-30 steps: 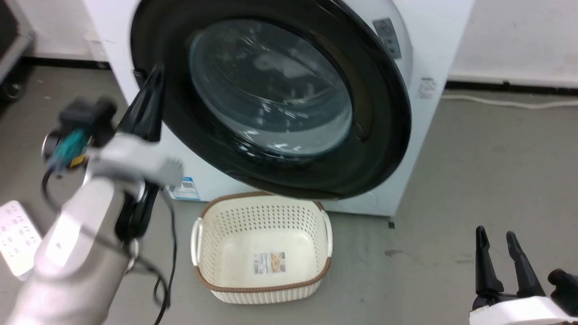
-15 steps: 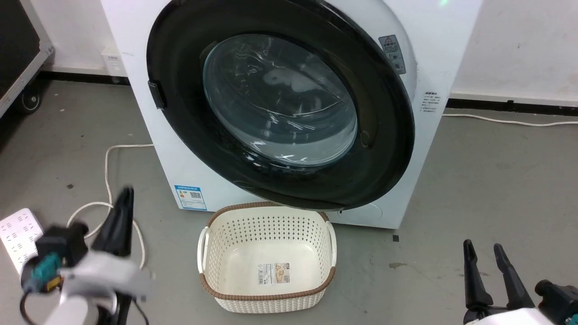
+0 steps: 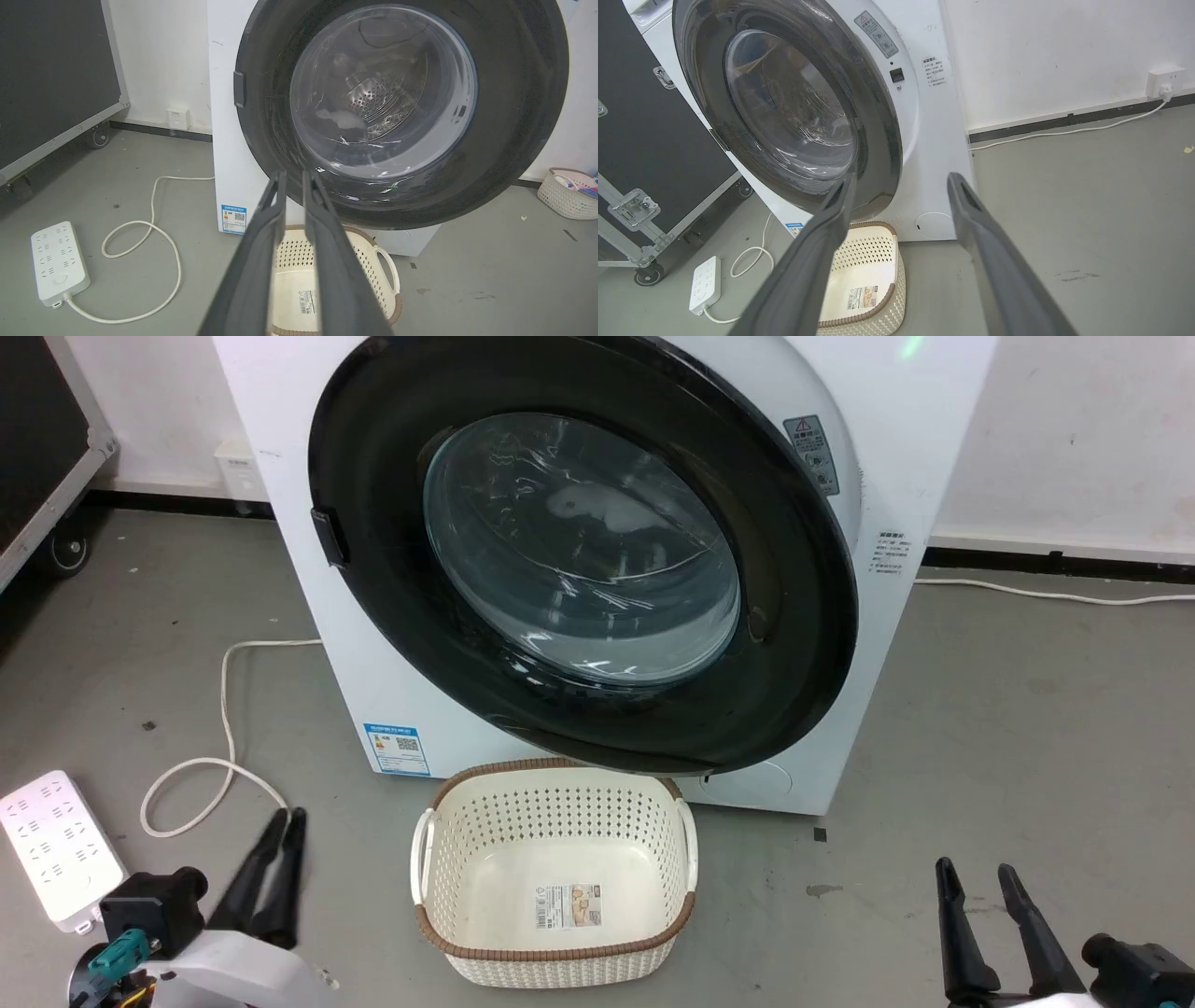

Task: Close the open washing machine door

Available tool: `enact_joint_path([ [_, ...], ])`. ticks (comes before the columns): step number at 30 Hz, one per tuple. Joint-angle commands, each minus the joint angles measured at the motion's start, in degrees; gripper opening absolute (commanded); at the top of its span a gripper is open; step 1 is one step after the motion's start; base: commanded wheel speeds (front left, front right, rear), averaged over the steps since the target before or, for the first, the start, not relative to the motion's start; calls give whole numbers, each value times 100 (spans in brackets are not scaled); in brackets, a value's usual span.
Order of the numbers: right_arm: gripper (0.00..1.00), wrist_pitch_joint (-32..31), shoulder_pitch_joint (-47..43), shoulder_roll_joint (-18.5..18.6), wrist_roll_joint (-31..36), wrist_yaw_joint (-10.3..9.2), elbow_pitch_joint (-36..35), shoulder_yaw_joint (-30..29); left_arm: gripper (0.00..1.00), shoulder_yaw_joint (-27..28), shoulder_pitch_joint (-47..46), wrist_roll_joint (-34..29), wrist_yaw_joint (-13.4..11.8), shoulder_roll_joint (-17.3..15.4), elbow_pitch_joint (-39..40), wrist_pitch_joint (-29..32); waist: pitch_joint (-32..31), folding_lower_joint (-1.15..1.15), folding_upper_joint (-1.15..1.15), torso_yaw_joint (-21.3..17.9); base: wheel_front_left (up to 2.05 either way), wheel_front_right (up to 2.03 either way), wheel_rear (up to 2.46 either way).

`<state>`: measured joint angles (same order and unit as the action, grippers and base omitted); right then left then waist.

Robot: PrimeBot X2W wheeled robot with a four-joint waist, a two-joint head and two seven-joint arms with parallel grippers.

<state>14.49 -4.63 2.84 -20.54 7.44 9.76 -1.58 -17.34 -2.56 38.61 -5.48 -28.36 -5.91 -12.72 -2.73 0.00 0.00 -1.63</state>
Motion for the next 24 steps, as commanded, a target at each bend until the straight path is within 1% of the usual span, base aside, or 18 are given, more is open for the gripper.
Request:
enact_joint_path([
  [1,100,-48,-76,4,53,5,-4,20,100,-5,26,-40,-47,-8,46,-22,0,0,0,7,0,0,0],
  [2,100,-65,-75,4,52,5,-6,28,100,-4,20,-42,-54,-7,53,-25,-2,0,0,9,0,0,0],
  [3,95,-81,-74,4,53,5,-8,32,100,1,11,-54,-67,-9,64,-32,-4,0,0,13,0,0,0],
  [5,0,-100,-74,4,63,5,-14,28,100,0,-3,-74,-88,-12,85,-40,-8,0,0,26,0,0,0],
  [11,0,-228,-28,4,199,5,-68,16,100,-21,-29,-148,-157,-11,160,-60,14,0,0,87,0,0,0],
  [16,0,-433,283,4,348,5,-45,103,100,-30,-62,-212,-217,-7,249,-76,112,0,0,141,0,0,0],
  [17,0,-544,566,4,429,5,36,161,100,-40,-97,-251,-233,-8,307,-85,184,0,0,179,0,0,0],
  [19,0,-583,741,4,479,5,94,183,100,-43,-116,-270,-239,-9,336,-90,224,0,0,200,0,0,0],
  [20,0,-664,1128,4,573,5,280,208,100,-48,-159,-301,-247,-18,407,-96,352,0,0,243,0,0,0],
  [21,0,-664,1128,4,573,5,280,208,100,-48,-159,-301,-247,-18,407,-96,352,0,0,243,0,0,0],
  [24,0,-683,1784,4,764,5,682,156,100,-34,-286,-343,-231,-37,514,-110,612,0,0,323,0,0,0],
])
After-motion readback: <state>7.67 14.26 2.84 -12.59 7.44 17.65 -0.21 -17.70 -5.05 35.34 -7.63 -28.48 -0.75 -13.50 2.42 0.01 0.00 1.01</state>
